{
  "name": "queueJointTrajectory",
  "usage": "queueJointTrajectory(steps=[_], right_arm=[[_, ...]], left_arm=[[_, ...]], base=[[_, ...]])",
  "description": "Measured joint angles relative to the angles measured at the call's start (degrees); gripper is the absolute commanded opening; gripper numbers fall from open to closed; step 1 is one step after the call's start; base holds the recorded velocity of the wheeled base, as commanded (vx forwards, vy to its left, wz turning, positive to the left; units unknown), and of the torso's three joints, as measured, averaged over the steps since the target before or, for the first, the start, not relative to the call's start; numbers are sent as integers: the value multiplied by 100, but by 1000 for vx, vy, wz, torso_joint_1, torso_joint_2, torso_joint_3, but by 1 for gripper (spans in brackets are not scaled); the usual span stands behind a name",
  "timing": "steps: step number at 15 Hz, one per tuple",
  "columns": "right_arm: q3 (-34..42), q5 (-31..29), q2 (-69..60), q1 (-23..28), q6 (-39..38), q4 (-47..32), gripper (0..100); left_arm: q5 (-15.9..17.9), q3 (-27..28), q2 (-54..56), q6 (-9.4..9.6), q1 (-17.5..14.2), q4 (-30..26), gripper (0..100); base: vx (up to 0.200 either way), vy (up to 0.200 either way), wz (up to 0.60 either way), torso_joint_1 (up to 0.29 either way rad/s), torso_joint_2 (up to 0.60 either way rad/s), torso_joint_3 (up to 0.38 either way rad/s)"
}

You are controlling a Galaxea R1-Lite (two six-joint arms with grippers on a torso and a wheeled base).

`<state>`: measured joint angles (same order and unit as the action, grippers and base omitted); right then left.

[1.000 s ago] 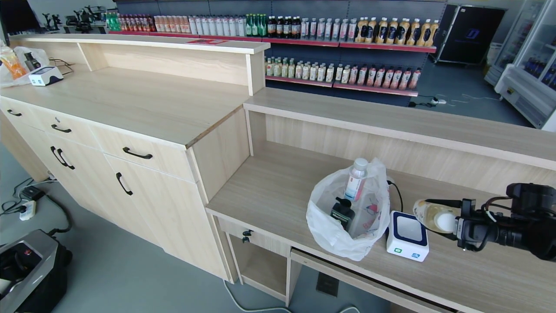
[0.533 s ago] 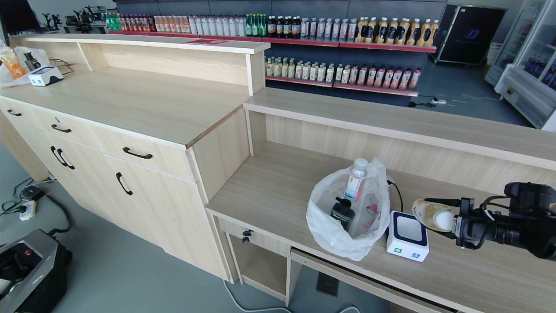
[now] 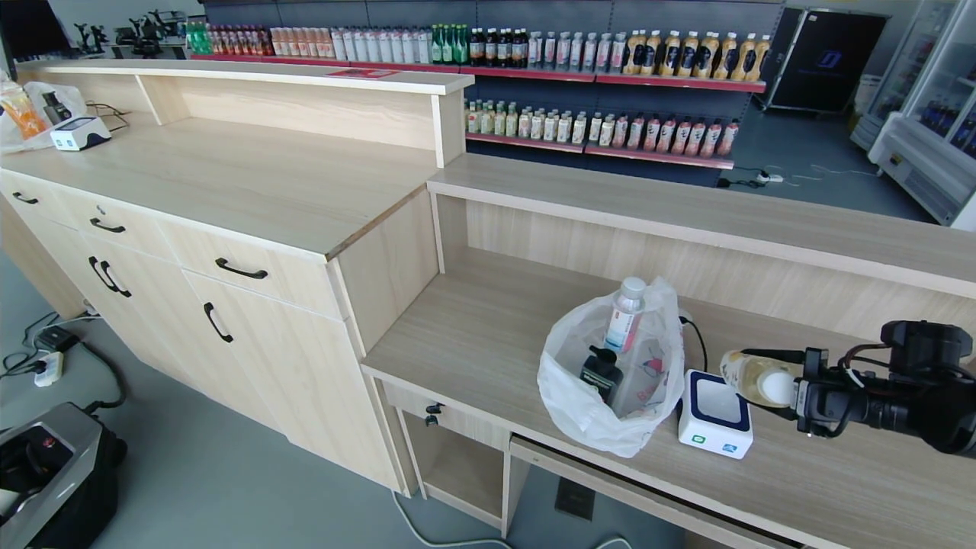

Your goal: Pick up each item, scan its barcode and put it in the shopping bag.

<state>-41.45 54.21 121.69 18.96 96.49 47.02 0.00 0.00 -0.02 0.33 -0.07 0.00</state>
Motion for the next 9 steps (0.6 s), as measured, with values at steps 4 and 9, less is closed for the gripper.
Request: queueJointTrajectory(steps=[4,9], right_arm=[[-83,0,61,-83,-6,-2,0],[-194,0,155,-123,-44,9,0]], left_arm=[[0,0,0,2,0,0,100],[0,0,0,0,0,0,100]], base=[[0,0,0,0,0,0],[0,0,0,0,0,0]])
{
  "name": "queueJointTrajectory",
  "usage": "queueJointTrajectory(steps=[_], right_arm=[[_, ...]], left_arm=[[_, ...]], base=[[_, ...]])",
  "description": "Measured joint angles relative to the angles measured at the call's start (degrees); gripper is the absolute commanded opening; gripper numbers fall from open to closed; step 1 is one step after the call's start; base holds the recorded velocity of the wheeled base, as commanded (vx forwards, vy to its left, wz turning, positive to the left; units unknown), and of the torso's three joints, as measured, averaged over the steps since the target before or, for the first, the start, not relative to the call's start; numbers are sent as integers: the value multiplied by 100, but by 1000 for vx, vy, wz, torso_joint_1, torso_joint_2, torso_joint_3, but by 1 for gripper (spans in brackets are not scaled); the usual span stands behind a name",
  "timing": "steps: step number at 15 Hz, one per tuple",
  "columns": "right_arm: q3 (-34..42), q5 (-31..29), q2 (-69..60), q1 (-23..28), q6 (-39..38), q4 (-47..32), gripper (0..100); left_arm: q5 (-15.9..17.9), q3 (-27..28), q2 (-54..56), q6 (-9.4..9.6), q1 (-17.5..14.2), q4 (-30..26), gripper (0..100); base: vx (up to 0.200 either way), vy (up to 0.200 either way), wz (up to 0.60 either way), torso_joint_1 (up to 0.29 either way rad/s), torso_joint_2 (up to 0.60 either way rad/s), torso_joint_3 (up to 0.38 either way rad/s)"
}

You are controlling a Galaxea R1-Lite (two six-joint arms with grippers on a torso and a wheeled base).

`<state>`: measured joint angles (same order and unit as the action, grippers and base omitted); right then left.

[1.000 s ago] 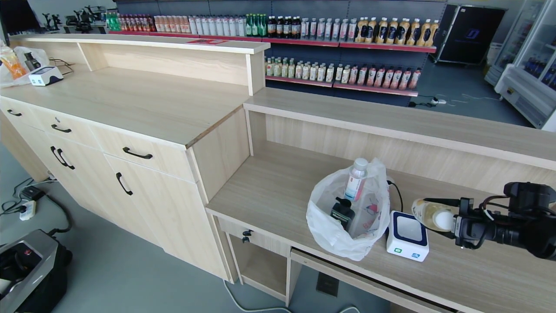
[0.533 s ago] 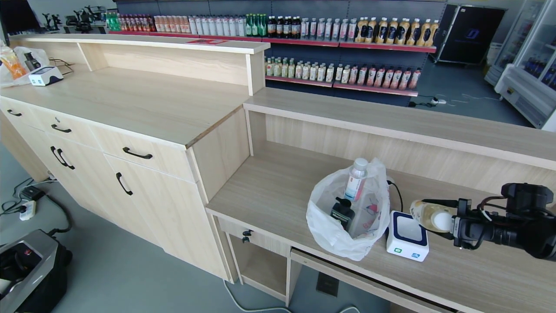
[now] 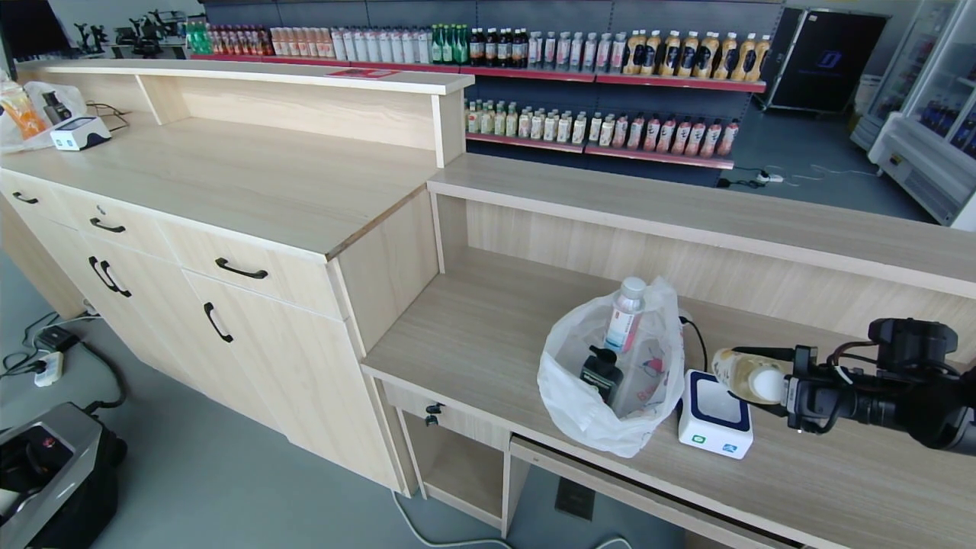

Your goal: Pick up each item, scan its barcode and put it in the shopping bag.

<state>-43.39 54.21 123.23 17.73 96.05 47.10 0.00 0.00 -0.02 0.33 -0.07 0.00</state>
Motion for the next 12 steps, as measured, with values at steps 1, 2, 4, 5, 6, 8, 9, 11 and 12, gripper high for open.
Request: queueJointTrajectory(steps=[1,2,4,5,6,8,9,11,12], right_arm=[[-11,0,13,0,-4,0,0],[-16,0,24,0,-22,-2,0],[-27,0,37,5,-50,-2,0],[-44,0,33,2,-146,-4,0],[-90,0,-11,-6,-373,-4,0],[-148,-24,-207,-17,-1028,2,0],[-149,-93,-372,-17,-1534,-6,0],[-96,-402,-829,-17,-2877,-13,0],[-46,-741,-1113,-17,-3672,-24,0]], left_arm=[[0,0,0,0,0,0,100],[0,0,0,0,0,0,100],[0,0,0,2,0,0,100],[0,0,0,2,0,0,100],[0,0,0,2,0,0,100],[0,0,0,0,-2,0,100],[0,0,0,2,-2,0,100],[0,0,0,2,2,0,100],[0,0,0,2,2,0,100]], base=[[0,0,0,0,0,0],[0,0,0,0,0,0],[0,0,0,0,0,0],[0,0,0,0,0,0],[0,0,0,0,0,0],[0,0,0,0,0,0],[0,0,0,0,0,0],[0,0,0,0,0,0],[0,0,0,0,0,0]])
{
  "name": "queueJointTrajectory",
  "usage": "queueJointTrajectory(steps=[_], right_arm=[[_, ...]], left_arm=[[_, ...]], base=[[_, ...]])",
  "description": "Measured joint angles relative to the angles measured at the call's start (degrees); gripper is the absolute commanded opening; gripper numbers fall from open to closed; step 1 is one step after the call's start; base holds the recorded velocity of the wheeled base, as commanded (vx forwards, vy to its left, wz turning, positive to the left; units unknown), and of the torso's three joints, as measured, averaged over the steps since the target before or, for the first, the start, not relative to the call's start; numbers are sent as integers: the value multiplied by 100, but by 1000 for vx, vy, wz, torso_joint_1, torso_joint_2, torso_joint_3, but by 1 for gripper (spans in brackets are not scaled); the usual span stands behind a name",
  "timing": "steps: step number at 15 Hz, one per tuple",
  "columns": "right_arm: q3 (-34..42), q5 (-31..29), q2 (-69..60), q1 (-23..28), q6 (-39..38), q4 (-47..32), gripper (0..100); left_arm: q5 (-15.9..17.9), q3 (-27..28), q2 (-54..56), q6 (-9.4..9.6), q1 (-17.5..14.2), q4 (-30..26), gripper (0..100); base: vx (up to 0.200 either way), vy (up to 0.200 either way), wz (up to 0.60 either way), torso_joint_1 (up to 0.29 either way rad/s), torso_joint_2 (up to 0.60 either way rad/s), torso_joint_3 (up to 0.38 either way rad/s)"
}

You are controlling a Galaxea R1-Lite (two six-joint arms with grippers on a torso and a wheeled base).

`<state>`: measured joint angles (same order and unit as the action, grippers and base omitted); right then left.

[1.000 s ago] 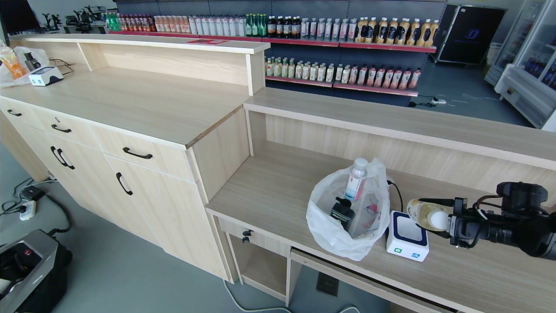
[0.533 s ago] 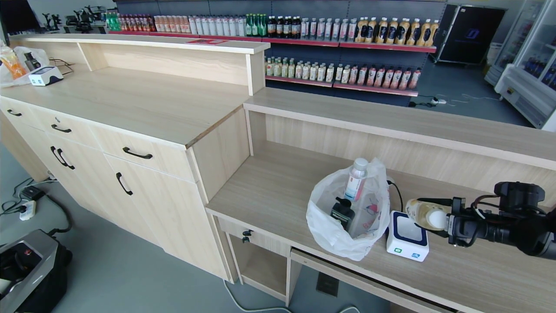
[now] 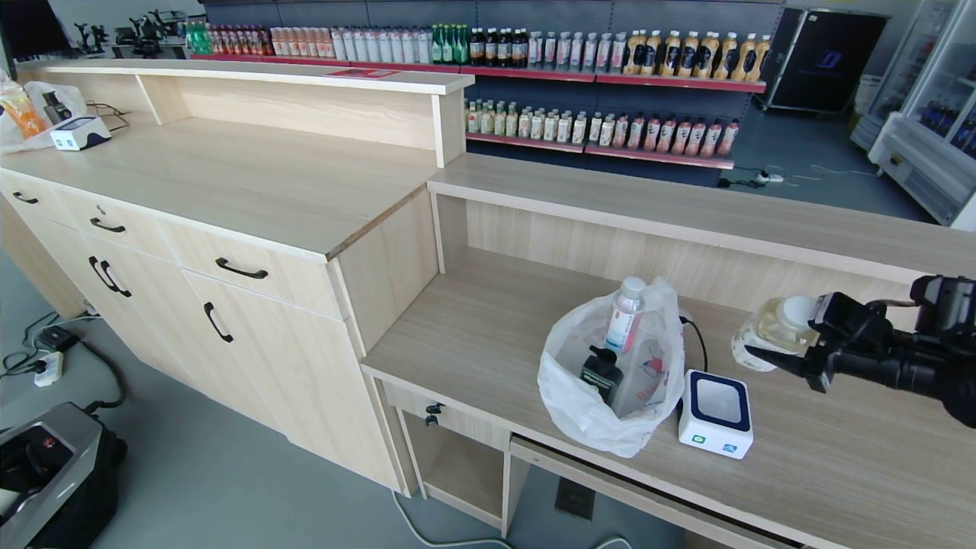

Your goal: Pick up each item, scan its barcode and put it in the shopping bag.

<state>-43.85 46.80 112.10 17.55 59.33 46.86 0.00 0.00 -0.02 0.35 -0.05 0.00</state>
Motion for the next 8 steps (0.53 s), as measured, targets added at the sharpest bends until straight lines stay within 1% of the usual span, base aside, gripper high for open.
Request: queueJointTrajectory(steps=[1,3,4,5,6,8], right_arm=[[55,-475,-255,-22,-842,-6,0],[160,-2048,-725,-257,-2871,-23,0],[207,-2877,-896,-441,-3435,-17,0],[262,-3589,-1023,-603,-3686,-15,0],[328,-4168,-1117,-739,-3803,-9,0],[391,-4762,-1208,-916,-3728,79,0]], left_arm=[[0,0,0,-2,0,0,100],[0,0,0,-2,-2,0,100],[0,0,0,-2,-2,0,100],[0,0,0,-2,-2,0,100],[0,0,0,-2,-2,0,100],[0,0,0,0,-5,0,100]], base=[[0,0,0,0,0,0],[0,0,0,0,0,0],[0,0,0,0,0,0],[0,0,0,0,0,0],[0,0,0,0,0,0],[0,0,0,0,0,0]])
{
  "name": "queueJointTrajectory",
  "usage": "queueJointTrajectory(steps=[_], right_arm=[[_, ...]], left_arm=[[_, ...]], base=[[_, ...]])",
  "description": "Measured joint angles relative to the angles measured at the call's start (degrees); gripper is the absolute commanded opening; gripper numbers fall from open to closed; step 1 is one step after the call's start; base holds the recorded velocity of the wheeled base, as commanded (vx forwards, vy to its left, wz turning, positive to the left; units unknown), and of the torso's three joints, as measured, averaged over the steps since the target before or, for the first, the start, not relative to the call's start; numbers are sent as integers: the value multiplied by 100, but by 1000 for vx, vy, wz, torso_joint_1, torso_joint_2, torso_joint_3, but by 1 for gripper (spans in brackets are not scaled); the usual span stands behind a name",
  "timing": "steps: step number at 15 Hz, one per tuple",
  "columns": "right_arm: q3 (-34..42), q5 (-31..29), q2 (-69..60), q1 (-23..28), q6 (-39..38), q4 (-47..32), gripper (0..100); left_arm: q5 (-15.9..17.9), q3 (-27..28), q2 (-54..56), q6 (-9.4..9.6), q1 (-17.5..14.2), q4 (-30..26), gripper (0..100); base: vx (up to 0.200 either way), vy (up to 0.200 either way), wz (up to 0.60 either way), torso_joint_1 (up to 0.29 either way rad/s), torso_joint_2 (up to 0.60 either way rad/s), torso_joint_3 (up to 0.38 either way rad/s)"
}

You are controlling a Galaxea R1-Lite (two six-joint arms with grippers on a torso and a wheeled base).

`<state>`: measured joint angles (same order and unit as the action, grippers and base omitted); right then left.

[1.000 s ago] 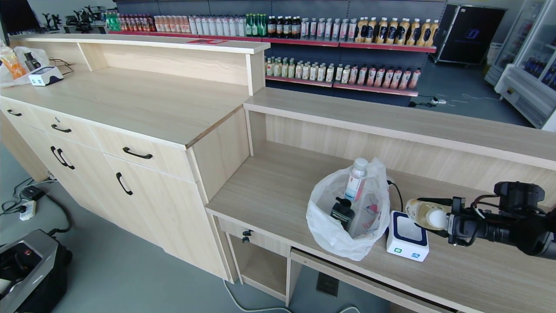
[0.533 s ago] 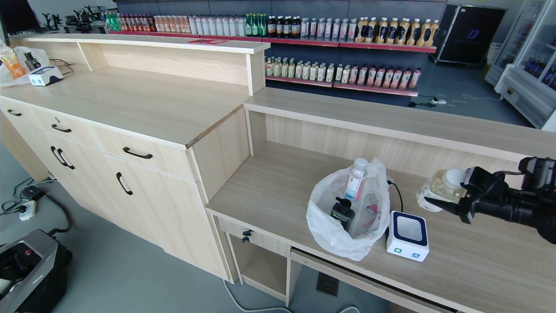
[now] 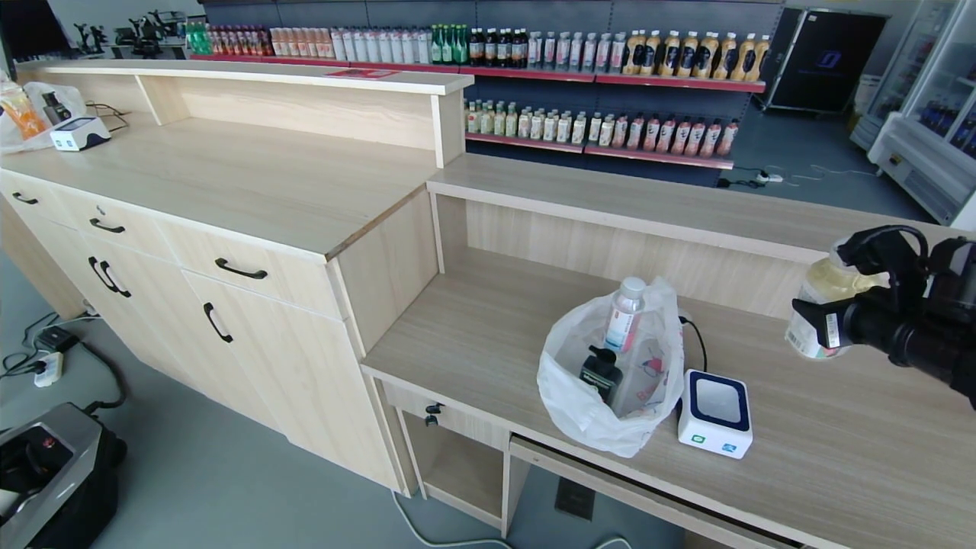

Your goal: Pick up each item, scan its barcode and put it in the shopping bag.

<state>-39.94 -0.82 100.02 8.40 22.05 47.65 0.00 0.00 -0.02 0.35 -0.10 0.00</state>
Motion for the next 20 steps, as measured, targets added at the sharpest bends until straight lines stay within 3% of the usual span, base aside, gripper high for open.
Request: queueJointTrajectory(steps=[4,8,20], right_arm=[[133,-734,-72,-96,518,249,0],[236,-890,-41,-157,446,701,0],[138,-961,1626,-446,-1514,777,0]], left_arm=[[0,0,0,0,2,0,100],[0,0,0,0,0,0,100],[0,0,0,0,5,0,100]], base=[[0,0,150,2,-1,2],[0,0,600,2,0,2],[0,0,50,1,0,0]])
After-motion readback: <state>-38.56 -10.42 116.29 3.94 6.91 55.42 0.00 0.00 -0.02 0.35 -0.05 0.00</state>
